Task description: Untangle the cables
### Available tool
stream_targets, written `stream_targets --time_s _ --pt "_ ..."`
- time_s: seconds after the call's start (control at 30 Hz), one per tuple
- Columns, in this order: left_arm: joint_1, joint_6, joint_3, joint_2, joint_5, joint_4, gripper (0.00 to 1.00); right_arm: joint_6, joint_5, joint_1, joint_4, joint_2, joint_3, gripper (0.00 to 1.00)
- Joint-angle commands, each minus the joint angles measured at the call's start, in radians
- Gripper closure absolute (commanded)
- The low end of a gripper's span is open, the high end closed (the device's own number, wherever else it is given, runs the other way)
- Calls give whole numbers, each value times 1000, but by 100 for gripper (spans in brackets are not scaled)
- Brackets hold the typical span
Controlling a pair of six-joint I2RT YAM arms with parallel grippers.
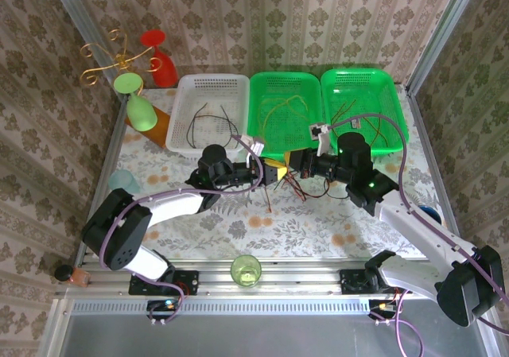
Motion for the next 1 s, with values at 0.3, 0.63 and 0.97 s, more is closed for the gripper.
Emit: stream_targets --time_s 0.3,0.63,0.97 --pt "-10 0 26 7 18 38 83 23 -41 -7 24 -19 34 100" --pt "-9 4 34 6 11 19 94 22 -43 -12 21 -22 34 100" --pt "-3 5 27 -7 -7 6 100 3 -37 -28 -32 -41 41 76"
